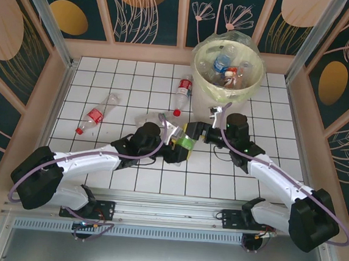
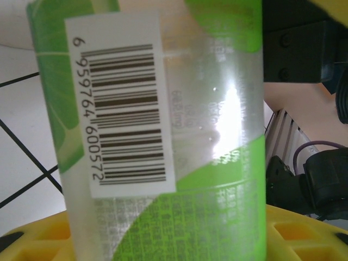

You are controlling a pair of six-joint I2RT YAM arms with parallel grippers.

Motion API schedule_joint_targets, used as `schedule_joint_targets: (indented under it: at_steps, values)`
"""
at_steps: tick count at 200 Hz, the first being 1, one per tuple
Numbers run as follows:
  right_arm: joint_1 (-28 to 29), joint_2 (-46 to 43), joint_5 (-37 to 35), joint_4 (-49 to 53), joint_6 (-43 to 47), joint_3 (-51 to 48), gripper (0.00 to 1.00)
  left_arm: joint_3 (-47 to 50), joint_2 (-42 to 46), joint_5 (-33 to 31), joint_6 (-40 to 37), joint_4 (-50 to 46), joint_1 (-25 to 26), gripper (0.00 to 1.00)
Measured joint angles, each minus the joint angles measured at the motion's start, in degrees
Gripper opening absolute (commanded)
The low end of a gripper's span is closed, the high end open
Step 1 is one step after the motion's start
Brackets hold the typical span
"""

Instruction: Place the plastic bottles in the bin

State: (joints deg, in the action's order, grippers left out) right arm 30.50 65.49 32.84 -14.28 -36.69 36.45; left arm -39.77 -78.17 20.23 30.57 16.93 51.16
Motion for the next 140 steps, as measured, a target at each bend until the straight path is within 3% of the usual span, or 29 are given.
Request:
schedule_joint_targets:
  at_steps: [70,122,140]
  values:
    - [1.3,1.2,-4.1,1.0,-1.2,1.5,0.65,-0.1,0.0,-1.3,-0.1,0.2,0.1,0.59]
    - [2.2,1.2,-5.0,1.7,-1.2,2.6,0.61,-0.7,0.0,-1.4,-0.7,-0.2,0.2,0.97]
    - [2.2,0.5,-6.1,3.7,-0.3,4.1,0.61,-1.0,0.1,-1.9,-1.6,-1.1,0.2,0.99]
